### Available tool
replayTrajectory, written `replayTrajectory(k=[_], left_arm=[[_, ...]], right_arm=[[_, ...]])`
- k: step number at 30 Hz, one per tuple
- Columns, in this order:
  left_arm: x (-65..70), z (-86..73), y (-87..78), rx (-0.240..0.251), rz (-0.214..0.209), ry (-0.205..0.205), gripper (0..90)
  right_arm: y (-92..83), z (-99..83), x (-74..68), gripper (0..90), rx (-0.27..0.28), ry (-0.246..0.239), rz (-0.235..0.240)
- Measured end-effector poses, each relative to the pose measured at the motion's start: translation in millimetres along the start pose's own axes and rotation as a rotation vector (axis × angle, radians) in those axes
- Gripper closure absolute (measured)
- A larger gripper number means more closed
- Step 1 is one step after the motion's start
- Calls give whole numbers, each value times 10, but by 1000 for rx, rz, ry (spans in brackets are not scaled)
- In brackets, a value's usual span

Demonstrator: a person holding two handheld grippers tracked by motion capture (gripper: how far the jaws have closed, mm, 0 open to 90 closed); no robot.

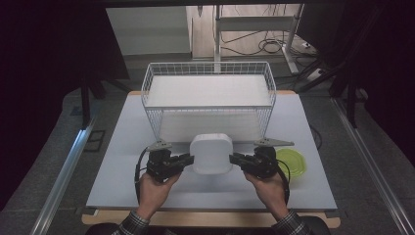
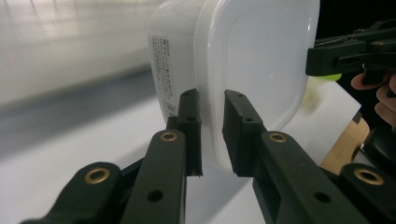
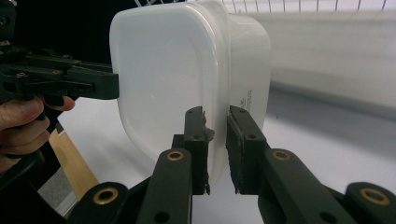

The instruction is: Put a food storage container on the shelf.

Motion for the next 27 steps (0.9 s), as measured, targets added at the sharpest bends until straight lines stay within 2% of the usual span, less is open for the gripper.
replayTrajectory(k=[11, 27], left_arm=[[58, 327, -148, 62, 18, 51, 784], [72, 731, -302, 107, 39, 91, 784]], right_arm=[[-91, 328, -61, 788, 70, -36, 3], [-121, 729, -88, 788, 121, -49, 20]])
Point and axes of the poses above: each handheld gripper's, and its own axes: y roughly forward along the jaws, z roughly out of its top, x roughly to its right, the point moved 1 cm from there along y, roughly forward along the jaws, and after that the axes turned 7 degrees about -z, right-handed, at the moved point
